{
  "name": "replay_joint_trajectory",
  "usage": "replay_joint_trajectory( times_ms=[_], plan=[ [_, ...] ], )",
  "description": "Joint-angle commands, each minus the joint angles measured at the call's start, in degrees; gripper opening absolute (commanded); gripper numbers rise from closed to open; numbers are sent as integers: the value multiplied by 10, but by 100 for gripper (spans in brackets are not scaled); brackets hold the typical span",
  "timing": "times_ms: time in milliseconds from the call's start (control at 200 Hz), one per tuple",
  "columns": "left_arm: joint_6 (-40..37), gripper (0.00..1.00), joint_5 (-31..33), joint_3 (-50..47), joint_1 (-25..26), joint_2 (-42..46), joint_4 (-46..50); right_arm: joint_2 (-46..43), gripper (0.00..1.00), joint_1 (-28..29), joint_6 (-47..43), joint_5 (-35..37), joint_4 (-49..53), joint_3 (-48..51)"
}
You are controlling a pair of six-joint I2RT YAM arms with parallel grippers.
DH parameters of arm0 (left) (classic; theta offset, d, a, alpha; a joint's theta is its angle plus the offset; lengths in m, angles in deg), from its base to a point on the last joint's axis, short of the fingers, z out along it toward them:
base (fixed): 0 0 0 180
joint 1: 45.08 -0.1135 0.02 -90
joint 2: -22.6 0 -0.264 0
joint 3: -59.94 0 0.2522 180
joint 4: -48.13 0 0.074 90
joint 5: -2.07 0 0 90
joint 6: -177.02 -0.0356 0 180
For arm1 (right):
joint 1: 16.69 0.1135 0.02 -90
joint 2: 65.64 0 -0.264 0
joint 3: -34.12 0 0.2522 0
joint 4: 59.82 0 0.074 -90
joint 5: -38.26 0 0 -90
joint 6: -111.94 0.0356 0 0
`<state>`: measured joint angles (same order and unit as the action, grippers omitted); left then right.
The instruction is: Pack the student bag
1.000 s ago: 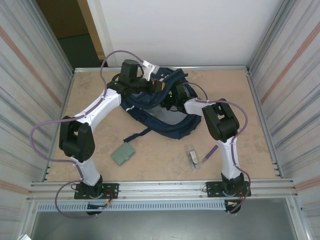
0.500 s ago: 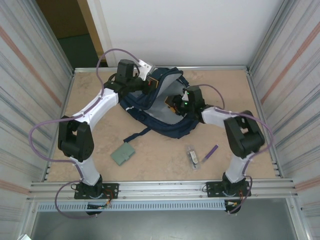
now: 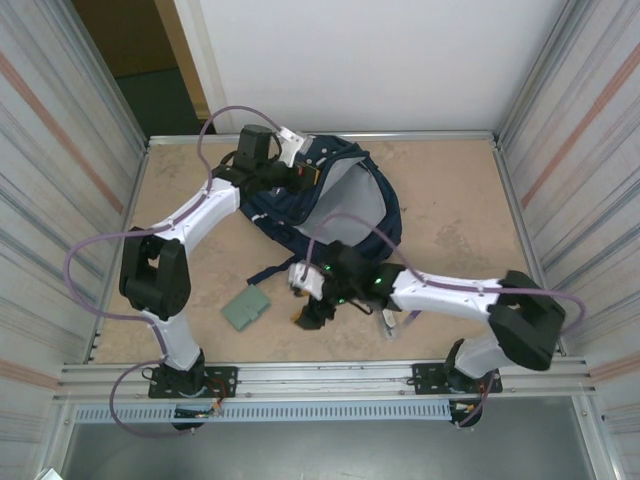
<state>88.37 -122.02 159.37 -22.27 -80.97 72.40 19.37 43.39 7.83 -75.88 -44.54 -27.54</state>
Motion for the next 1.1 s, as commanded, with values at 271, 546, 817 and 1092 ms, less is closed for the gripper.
replay_joint_trajectory(
  times_ms=[271, 546, 817, 1092],
  plan=[
    [51, 0, -22, -16, -19, -10, 5, 238, 69, 63, -321, 103, -124, -143],
    [69, 0, -39, -33, -20, -10, -13, 353, 68, 74, -366, 149, -132, -216],
    [75, 0, -45, -53, -21, -5, -22, 371, 44, 78, -316, 157, -135, -172],
    [61, 0, -52, -34, -26, 1, 2, 301, 23, 89, -131, 175, -136, -132]
  ],
)
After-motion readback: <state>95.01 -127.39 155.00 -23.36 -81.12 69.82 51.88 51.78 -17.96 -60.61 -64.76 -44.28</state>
